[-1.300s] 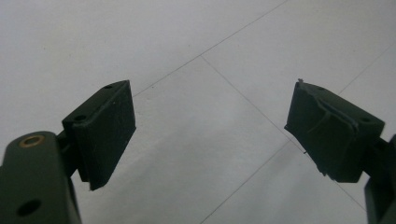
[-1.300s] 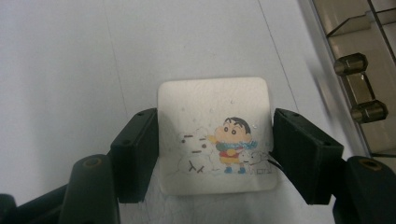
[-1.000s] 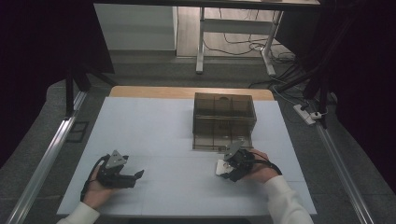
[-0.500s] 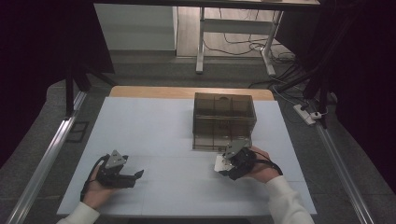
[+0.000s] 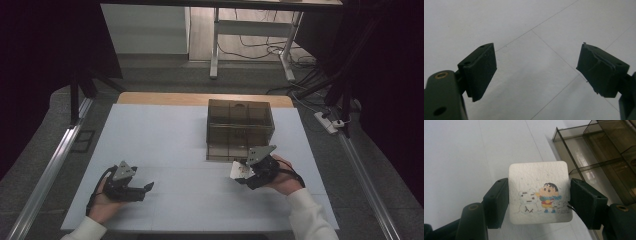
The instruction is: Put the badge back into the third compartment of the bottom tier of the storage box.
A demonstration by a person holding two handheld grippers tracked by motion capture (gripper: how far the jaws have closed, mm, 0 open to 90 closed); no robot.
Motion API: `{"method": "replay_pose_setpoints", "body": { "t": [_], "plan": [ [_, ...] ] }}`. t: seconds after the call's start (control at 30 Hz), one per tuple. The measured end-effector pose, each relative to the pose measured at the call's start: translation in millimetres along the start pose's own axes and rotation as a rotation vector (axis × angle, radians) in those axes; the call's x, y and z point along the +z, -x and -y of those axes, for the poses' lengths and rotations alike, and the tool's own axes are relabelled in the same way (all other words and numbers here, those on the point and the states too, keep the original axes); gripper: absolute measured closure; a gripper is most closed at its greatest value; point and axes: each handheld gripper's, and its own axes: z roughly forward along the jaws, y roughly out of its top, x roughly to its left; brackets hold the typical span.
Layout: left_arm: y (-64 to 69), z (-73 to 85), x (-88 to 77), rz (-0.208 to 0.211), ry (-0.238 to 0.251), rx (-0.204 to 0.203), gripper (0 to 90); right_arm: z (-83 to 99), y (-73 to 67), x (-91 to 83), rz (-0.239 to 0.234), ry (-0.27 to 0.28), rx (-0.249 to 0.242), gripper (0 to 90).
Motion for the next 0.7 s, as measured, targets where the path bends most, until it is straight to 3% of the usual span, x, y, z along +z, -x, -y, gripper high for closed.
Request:
{"method": "replay_pose_setpoints", "body": {
  "t": [0.7],
  "plan": [
    [0.4,0.0,0.6,0.000,-0.004,0.002,15.7,-1.3,6.4,-18.7,0.076,0.105,0.054,32.8]
  ]
}}
